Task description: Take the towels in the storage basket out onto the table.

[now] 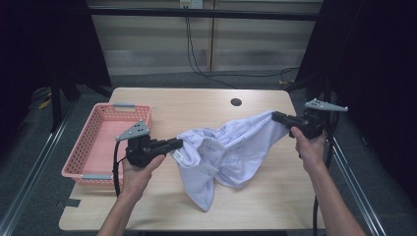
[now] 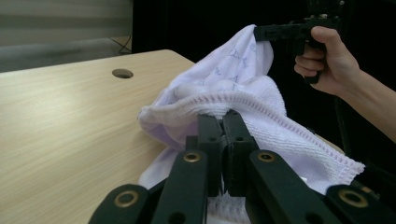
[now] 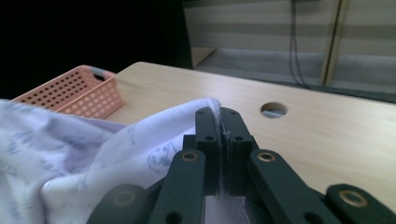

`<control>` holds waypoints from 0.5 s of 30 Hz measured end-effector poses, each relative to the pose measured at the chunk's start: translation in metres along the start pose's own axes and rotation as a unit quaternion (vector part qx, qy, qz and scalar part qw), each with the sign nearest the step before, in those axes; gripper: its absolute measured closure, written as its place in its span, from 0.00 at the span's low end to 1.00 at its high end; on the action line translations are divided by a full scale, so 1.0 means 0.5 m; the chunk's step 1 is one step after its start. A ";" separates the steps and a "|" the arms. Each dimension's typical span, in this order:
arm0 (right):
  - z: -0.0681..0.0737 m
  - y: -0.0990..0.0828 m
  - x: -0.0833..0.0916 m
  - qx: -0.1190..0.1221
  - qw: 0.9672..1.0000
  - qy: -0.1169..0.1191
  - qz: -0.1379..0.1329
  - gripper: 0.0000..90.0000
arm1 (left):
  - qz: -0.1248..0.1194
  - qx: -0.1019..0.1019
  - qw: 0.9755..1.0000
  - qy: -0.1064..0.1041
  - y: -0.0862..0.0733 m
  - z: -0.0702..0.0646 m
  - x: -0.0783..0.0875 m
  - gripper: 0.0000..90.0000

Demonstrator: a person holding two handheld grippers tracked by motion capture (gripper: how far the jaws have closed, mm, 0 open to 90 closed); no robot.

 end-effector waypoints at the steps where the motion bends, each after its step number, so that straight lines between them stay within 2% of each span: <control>1: -0.010 0.011 -0.002 0.003 1.000 -0.007 0.001 0.98 | -0.007 0.003 1.000 0.007 0.006 0.002 0.008 0.98; 3: -0.035 0.030 -0.006 0.003 1.000 -0.026 0.002 0.98 | -0.007 0.007 1.000 0.010 0.013 0.004 0.025 0.98; 4: -0.046 0.038 -0.008 0.005 1.000 -0.030 0.002 0.98 | -0.004 0.000 1.000 0.020 0.013 0.007 0.034 0.98; 5: -0.056 0.046 -0.010 0.005 0.999 -0.038 0.000 0.98 | -0.002 -0.004 1.000 0.020 0.013 0.008 0.041 0.98; 7: -0.075 0.057 -0.016 0.010 0.999 -0.050 0.005 0.98 | -0.003 0.004 1.000 0.019 0.007 0.013 0.052 0.97; 8: -0.082 0.060 -0.020 0.012 0.998 -0.057 0.006 0.97 | 0.005 0.008 1.000 0.022 -0.002 0.017 0.052 0.96; 9: -0.088 0.057 -0.025 0.016 0.997 -0.070 0.012 0.93 | 0.015 0.012 1.000 0.023 -0.014 0.021 0.051 0.92; 11: -0.095 0.037 -0.037 0.020 0.995 -0.088 0.029 0.75 | 0.025 0.020 0.999 0.029 -0.038 0.028 0.046 0.82; 12: -0.092 0.028 -0.041 0.016 0.996 -0.086 0.032 0.74 | 0.032 0.028 0.999 0.027 -0.052 0.031 0.042 0.80; 13: -0.085 0.010 -0.046 0.017 0.996 -0.072 0.041 0.70 | 0.034 0.030 0.999 0.027 -0.059 0.033 0.040 0.78; 15: -0.078 -0.016 -0.050 0.020 0.996 -0.068 0.051 0.64 | 0.045 0.036 0.998 0.027 -0.072 0.034 0.034 0.67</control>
Point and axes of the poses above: each handheld gripper's, and its own axes: x roughly backward along the jaws, y roughly out of its top, z roughly to its left, the point moved 9 cm from there along -x, roughly forward along the jaws, and after that the axes turned 10 degrees about -z, right-handed, at the moved point
